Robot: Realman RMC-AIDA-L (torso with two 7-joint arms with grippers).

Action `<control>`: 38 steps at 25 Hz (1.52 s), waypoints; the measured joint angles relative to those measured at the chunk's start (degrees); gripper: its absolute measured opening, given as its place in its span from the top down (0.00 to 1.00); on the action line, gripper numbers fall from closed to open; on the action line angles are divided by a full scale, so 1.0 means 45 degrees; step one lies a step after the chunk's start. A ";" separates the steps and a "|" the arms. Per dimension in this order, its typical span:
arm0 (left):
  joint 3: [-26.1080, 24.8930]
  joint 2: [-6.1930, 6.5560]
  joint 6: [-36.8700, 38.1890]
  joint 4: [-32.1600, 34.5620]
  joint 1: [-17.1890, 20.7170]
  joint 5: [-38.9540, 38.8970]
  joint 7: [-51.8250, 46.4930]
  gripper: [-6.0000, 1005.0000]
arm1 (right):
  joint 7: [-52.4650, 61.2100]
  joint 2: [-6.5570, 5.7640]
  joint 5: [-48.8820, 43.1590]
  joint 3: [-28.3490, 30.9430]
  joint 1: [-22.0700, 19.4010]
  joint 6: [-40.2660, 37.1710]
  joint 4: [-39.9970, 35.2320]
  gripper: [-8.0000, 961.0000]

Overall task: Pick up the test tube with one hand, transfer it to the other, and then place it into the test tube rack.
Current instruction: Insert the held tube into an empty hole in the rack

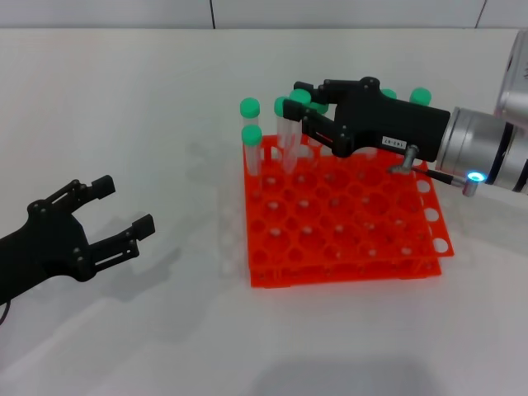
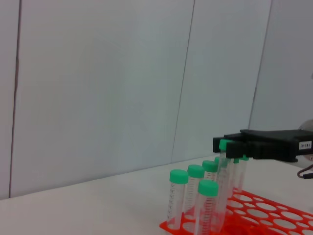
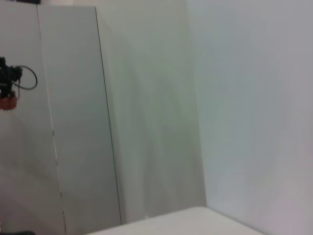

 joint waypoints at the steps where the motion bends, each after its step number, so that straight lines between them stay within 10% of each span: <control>1: 0.0000 0.0000 0.0000 -0.0003 -0.0007 -0.0001 0.0001 0.13 | -0.0011 0.0000 -0.0006 -0.0061 -0.0004 0.0101 0.0000 0.66; 38: 0.0000 -0.0001 -0.0144 -0.0829 -0.0310 -0.0123 0.0509 0.13 | 0.1735 0.0001 0.0082 -0.3178 -0.0413 0.0849 -0.2182 0.64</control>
